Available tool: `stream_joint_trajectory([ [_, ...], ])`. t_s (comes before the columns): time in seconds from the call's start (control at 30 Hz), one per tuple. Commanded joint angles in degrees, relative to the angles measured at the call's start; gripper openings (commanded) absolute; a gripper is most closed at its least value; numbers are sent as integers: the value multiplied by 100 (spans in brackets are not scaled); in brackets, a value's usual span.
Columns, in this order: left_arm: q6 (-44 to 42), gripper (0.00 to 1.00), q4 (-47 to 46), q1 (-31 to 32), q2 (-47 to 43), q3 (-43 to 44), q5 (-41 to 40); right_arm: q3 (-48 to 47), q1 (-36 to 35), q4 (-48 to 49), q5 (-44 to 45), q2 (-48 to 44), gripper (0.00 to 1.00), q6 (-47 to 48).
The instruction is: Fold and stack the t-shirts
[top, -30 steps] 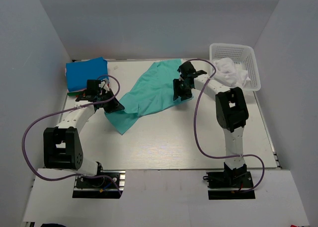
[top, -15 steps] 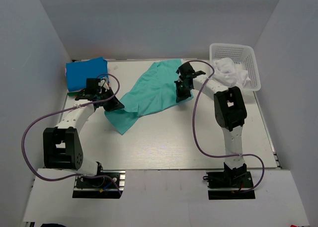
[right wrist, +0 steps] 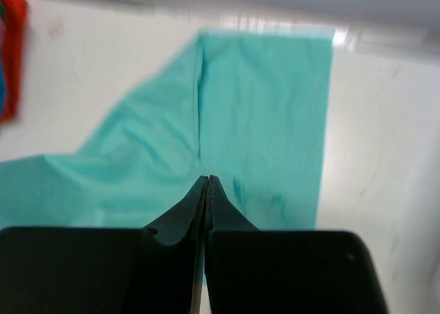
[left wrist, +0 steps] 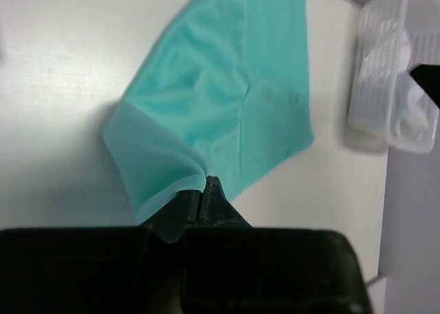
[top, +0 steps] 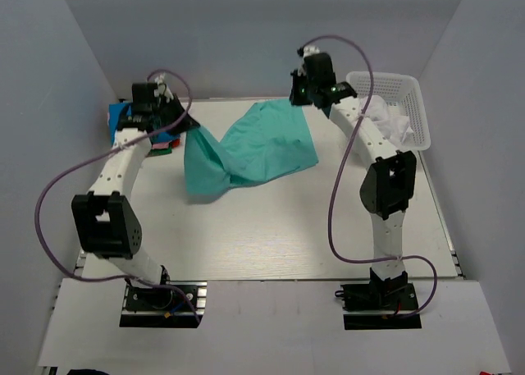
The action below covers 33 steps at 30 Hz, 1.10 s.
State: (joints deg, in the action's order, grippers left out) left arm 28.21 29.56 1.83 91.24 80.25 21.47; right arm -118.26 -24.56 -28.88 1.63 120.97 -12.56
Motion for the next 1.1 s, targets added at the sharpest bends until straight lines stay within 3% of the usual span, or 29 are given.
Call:
stream_joint_trajectory([
  [0.0,-131,0,188,-33,551,1552,-144,-1275,179,524,461,-100,0,280],
  [0.1,-131,0,410,-33,930,2241,76,-947,232,419,304,-178,0,149],
  [0.17,-131,0,156,-33,931,1901,286,119,232,637,24,-519,16,200],
  [0.23,-53,0,15,-33,878,1514,357,486,206,700,-109,-670,36,166],
  [0.27,-52,0,-46,-33,878,1407,410,758,206,683,-293,-688,40,157],
  [0.4,-52,0,-47,-33,747,941,410,944,101,245,-1092,-461,54,26],
  [0.5,-52,0,-47,-33,615,563,357,1190,-84,199,-1339,-338,71,-36],
  [0.57,-52,0,23,-33,474,326,200,1209,-242,103,-1358,-83,90,-159],
  [1.07,-114,0,217,-33,-10,-641,-161,1481,-664,-301,-752,691,90,-977],
])
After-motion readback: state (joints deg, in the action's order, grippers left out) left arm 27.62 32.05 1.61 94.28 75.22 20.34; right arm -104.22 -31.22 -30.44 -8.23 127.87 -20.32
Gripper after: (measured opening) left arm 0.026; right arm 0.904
